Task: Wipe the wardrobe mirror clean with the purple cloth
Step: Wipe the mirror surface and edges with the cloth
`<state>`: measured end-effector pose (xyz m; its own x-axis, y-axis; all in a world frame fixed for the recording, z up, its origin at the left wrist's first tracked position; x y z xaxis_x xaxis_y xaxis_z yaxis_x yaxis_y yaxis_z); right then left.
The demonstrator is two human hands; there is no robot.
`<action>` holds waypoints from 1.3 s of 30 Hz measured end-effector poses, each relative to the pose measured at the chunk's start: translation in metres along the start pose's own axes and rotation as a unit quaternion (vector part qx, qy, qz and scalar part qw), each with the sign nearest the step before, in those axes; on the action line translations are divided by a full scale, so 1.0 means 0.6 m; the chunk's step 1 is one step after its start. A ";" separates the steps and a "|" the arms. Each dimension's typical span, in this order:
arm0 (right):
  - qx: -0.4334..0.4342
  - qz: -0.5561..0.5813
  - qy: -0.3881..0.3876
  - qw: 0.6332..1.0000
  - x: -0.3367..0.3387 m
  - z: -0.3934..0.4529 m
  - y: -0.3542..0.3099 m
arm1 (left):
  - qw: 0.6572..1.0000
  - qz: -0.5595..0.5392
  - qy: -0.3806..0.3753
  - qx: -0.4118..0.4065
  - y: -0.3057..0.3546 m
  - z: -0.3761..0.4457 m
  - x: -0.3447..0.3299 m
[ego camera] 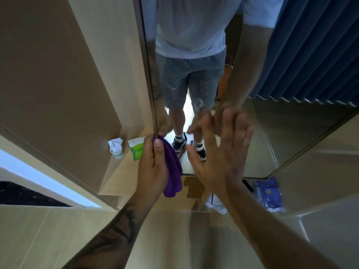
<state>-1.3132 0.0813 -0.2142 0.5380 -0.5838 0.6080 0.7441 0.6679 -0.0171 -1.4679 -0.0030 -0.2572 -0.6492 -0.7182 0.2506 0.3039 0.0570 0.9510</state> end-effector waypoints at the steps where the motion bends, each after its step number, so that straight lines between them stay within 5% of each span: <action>1: 0.010 -0.012 -0.019 1.000 -0.019 -0.039 0.003 | 1.000 -0.002 0.010 -0.015 0.020 0.003 0.004; 6: -0.006 -0.011 -0.018 1.000 -0.063 -0.091 0.017 | 0.992 -0.040 0.059 -0.105 0.126 0.022 0.029; 14: -0.033 -0.008 -0.004 0.999 -0.074 -0.098 0.006 | 0.999 -0.027 -0.007 0.034 -0.051 -0.023 -0.016; 23: -0.019 -0.015 0.000 1.000 -0.070 -0.102 0.007 | 0.994 -0.056 0.076 -0.049 0.071 0.007 0.020; 29: -0.029 -0.015 0.003 0.999 -0.070 -0.102 0.006 | 0.990 -0.051 -0.005 0.128 -0.058 -0.028 -0.020; 35: -0.021 -0.016 -0.005 1.000 -0.070 -0.105 0.006 | 0.941 -0.238 0.043 0.237 -0.019 -0.029 -0.017; 37: -0.026 -0.014 0.001 1.000 -0.070 -0.106 0.007 | 0.923 -0.329 0.050 0.191 0.004 -0.025 -0.008; 39: -0.029 -0.009 0.006 1.000 -0.070 -0.107 0.006 | 0.941 -0.309 0.044 0.134 0.008 -0.021 0.004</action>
<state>-1.3077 0.0786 -0.2905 0.5296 -0.6011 0.5985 0.7750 0.6297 -0.0532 -1.4591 -0.0133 -0.2546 -0.5804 -0.7259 -0.3692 -0.3057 -0.2261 0.9249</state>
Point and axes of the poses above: each hand's wrist, its own z-axis towards the middle knuckle, its own x-axis out of the back of the hand, y = z × x, the point moved 7 cm from there along z, towards the middle knuckle
